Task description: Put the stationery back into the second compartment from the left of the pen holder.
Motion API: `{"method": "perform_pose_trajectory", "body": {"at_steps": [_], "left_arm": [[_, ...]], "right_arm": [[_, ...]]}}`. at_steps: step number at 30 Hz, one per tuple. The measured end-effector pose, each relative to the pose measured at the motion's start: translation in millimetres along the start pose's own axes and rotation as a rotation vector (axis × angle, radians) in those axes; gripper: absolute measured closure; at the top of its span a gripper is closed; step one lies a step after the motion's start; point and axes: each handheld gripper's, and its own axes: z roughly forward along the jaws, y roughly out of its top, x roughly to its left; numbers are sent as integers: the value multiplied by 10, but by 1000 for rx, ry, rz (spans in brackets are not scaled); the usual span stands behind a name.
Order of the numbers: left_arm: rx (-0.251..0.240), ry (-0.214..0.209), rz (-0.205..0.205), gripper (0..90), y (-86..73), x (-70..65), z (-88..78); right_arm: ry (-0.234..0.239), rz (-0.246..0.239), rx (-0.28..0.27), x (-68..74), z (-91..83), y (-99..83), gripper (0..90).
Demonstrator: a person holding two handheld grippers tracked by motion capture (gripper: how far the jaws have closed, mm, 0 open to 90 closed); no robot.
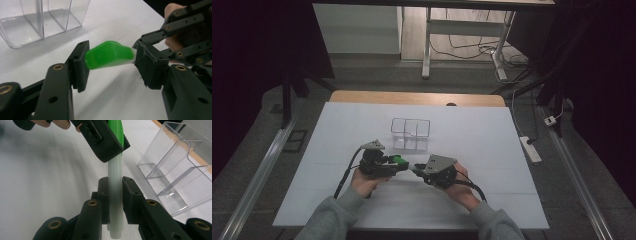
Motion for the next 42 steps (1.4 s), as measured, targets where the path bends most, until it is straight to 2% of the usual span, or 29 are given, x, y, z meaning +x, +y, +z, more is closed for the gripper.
{"method": "perform_pose_trajectory", "body": {"at_steps": [6,8,10,15,22,24,25,27,30,36,42], "left_arm": [[-28,-36,-31,560,9,12,-12],[-40,-55,-31,591,10,2,-11],[-31,-76,-24,618,7,-19,21],[-43,-62,13,654,15,-94,46],[-32,-64,28,661,25,-83,47],[-33,-62,38,661,36,-87,30],[-36,-54,43,661,43,-90,16],[-49,-53,42,662,59,-81,-24],[-64,-42,41,662,76,-53,-85],[-80,-29,49,662,107,-18,-166],[-93,-15,70,662,172,-16,-234]], "right_arm": [[-21,-15,30,22,54,-22,767],[-25,-15,24,28,69,-29,767],[-24,-9,10,39,76,-27,767],[-32,-8,-12,48,58,-8,767],[-24,10,-20,39,71,-27,764],[-19,21,-22,33,67,-24,751],[-21,25,-27,28,63,-23,714],[-20,46,-36,9,49,-25,643],[-10,109,-61,-53,-18,-51,600],[-13,210,-68,-164,-165,-181,559],[-56,265,-64,-232,-394,-360,534]]}}
